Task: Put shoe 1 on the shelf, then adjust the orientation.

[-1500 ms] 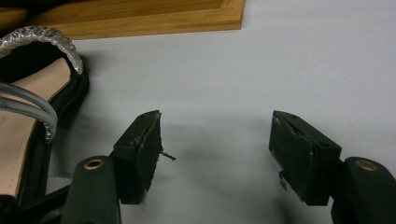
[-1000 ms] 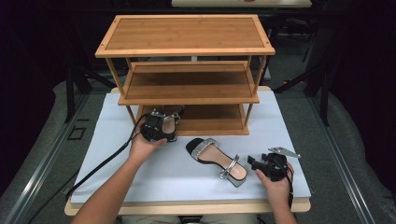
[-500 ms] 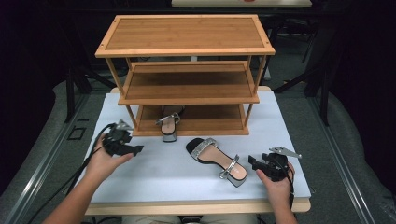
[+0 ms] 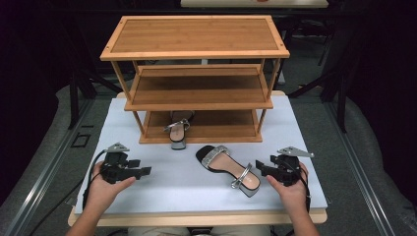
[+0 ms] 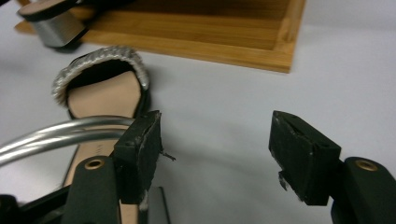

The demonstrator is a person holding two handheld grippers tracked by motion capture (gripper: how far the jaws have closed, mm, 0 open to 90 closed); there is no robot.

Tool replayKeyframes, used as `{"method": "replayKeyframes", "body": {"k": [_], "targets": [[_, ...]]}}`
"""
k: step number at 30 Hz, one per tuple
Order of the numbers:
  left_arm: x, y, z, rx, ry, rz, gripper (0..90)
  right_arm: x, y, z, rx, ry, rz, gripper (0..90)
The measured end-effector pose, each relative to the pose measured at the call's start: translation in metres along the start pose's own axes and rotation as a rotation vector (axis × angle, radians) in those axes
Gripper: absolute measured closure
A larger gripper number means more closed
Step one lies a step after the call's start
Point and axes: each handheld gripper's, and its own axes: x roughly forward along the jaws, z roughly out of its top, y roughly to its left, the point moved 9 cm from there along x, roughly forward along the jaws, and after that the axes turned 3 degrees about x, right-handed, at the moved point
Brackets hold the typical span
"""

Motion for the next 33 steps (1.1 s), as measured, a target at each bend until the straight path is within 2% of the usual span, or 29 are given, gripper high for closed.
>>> {"method": "replayKeyframes", "body": {"k": [1, 2, 3, 4, 7, 9, 10, 13, 14, 17, 21, 24, 27, 30, 33], "targets": [[0.008, -0.001, 0.001, -0.001, -0.005, -0.004, 38.5, -0.002, 0.004, 0.001, -0.020, 0.032, 0.030, 33.7], [0.008, -0.001, 0.001, -0.001, -0.005, -0.004, 38.6, -0.002, 0.004, 0.001, -0.020, 0.032, 0.030, 33.7], [0.017, -0.002, 0.001, -0.006, -0.010, -0.016, 38.8, -0.005, 0.008, 0.008, -0.061, 0.065, 0.030, 33.2], [0.022, -0.002, 0.001, -0.006, -0.013, -0.013, 38.8, -0.006, 0.011, 0.010, -0.071, 0.076, 0.047, 32.8], [0.031, 0.004, -0.006, 0.008, -0.001, 0.020, 38.8, -0.009, 0.019, 0.019, -0.113, 0.113, 0.054, 32.9], [0.034, 0.008, -0.010, 0.015, 0.008, 0.042, 38.9, -0.009, 0.027, 0.023, -0.148, 0.150, 0.088, 38.3], [0.035, 0.009, -0.012, 0.011, 0.004, 0.045, 39.1, -0.008, 0.030, 0.026, -0.162, 0.165, 0.067, 39.0], [0.036, 0.011, -0.016, 0.010, -0.002, 0.053, 39.1, -0.003, 0.038, 0.033, -0.193, 0.204, 0.038, 39.9], [0.036, 0.012, -0.017, 0.013, -0.007, 0.061, 39.0, -0.001, 0.044, 0.035, -0.196, 0.219, 0.075, 39.4], [0.034, 0.011, -0.019, 0.015, -0.020, 0.060, 39.0, 0.006, 0.057, 0.042, -0.240, 0.242, 0.045, 36.3], [0.031, 0.010, -0.019, 0.029, -0.041, 0.071, 38.9, 0.014, 0.073, 0.045, -0.307, 0.279, 0.043, 34.1], [0.029, 0.010, -0.018, 0.030, -0.056, 0.079, 38.9, 0.019, 0.084, 0.043, -0.336, 0.320, 0.059, 33.9], [0.027, 0.011, -0.018, 0.029, -0.061, 0.080, 38.9, 0.024, 0.091, 0.039, -0.357, 0.376, 0.063, 34.0], [0.026, 0.014, -0.018, 0.016, -0.071, 0.085, 38.9, 0.028, 0.094, 0.036, -0.409, 0.429, 0.052, 35.6], [0.024, 0.016, -0.019, 0.005, -0.068, 0.086, 38.9, 0.032, 0.097, 0.031, -0.419, 0.486, 0.061, 36.2]]}}
